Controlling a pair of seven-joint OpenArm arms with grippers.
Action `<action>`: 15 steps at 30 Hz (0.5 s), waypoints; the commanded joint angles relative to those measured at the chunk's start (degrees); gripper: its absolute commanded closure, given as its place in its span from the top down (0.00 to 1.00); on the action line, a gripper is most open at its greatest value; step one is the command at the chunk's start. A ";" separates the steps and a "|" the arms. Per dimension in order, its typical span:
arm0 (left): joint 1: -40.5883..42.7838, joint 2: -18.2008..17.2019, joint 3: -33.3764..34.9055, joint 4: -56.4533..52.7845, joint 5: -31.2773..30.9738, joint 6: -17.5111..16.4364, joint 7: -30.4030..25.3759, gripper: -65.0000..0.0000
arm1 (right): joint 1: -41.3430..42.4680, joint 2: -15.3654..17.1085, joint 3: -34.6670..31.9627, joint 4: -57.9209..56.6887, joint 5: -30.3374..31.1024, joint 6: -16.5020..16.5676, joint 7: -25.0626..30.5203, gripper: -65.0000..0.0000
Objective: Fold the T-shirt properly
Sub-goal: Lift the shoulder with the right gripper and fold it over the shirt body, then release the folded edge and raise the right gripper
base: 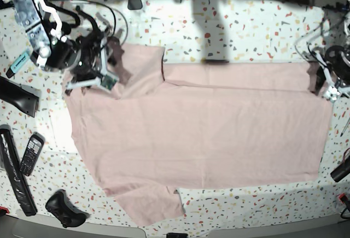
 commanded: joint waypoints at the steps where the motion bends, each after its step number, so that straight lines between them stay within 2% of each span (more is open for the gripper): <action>1: 0.55 -0.11 -0.59 1.95 -0.24 0.85 -1.33 0.36 | -0.46 0.98 0.61 2.19 -1.55 -0.22 0.85 0.33; 8: 5.88 4.68 -0.59 7.21 3.23 0.92 -2.89 0.36 | -9.38 1.11 3.28 6.95 -4.28 -0.22 0.33 0.33; 11: 8.15 4.96 -0.57 9.66 3.02 0.92 -3.06 0.36 | -12.92 1.11 3.32 7.50 -4.92 -0.22 0.37 0.33; 15: 10.45 4.96 -0.57 12.61 3.02 0.92 -3.06 0.36 | -16.39 1.11 3.32 7.56 -10.32 -0.31 0.63 0.33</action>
